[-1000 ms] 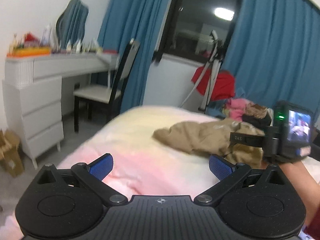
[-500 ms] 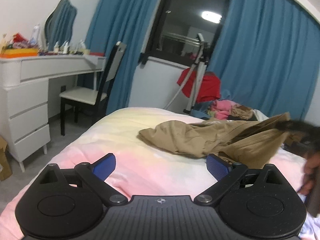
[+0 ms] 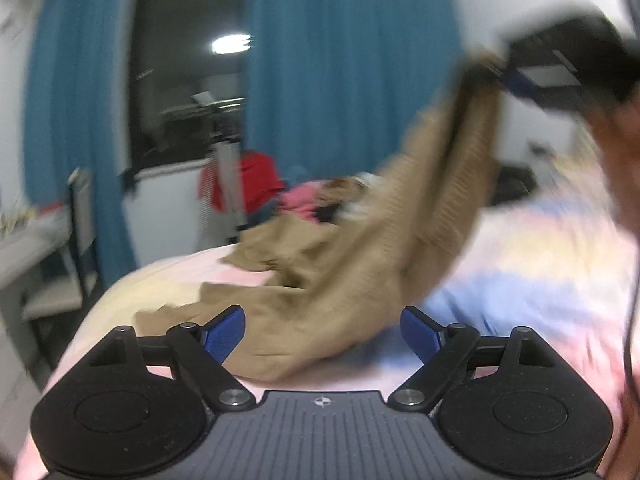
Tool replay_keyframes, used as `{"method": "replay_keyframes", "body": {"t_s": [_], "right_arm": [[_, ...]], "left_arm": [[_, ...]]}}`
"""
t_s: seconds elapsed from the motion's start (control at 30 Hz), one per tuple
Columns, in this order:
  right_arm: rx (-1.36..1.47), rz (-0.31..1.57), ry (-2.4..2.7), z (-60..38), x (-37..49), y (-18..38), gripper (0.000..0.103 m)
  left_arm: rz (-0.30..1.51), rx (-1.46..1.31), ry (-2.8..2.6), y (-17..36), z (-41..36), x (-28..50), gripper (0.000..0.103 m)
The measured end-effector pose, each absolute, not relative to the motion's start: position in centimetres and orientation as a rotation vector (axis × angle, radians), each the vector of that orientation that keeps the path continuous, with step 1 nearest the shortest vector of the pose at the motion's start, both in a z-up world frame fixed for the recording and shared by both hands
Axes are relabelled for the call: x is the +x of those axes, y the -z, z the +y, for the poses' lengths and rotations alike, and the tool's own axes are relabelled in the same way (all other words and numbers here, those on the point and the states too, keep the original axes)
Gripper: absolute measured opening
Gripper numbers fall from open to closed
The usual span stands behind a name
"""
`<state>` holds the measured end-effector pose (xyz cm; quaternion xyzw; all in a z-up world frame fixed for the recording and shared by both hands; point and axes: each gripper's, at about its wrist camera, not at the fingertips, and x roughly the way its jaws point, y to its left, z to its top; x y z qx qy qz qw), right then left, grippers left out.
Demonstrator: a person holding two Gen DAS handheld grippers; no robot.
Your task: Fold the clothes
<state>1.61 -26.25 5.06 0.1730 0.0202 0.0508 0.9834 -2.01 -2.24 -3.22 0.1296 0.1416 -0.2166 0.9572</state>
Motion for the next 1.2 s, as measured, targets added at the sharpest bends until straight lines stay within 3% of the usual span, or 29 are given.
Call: {"method": "replay_keyframes", "body": {"t_s": [0.2, 0.3, 0.47, 0.57, 0.63, 0.73, 1.1, 1.2], "right_arm": [[0.422, 0.039, -0.134, -28.6, 0.9, -3.6, 0.013], [0.459, 0.045, -0.142, -29.7, 1.3, -2.9, 0.013], [0.497, 0.08, -0.151, -30.6, 2.4, -1.3, 0.013], [0.502, 0.12, -0.144, -30.7, 3.5, -0.1, 0.013], [0.51, 0.154, -0.138, -30.6, 4.3, 0.6, 0.013], [0.512, 0.202, -0.122, -30.5, 5.4, 1.5, 0.013], [0.419, 0.22, -0.084, -28.8, 5.4, 1.7, 0.014], [0.396, 0.149, -0.118, -28.0, 3.8, 0.4, 0.014]], "left_arm": [[0.278, 0.565, 0.435, 8.2, -8.8, -0.9, 0.078], [0.274, 0.628, 0.336, 10.4, -9.4, 2.1, 0.078], [0.322, 0.62, 0.207, 12.6, -9.6, 7.1, 0.069], [0.38, 0.503, 0.172, 12.4, -8.4, 9.7, 0.049], [0.417, 0.379, 0.158, 11.5, -6.8, 11.1, 0.028], [0.415, 0.217, 0.132, 9.5, -3.9, 11.6, 0.006], [0.099, -0.168, 0.143, -0.7, 3.2, 4.5, 0.003], [0.065, -0.227, 0.201, -3.7, 5.1, 1.4, 0.003]]}}
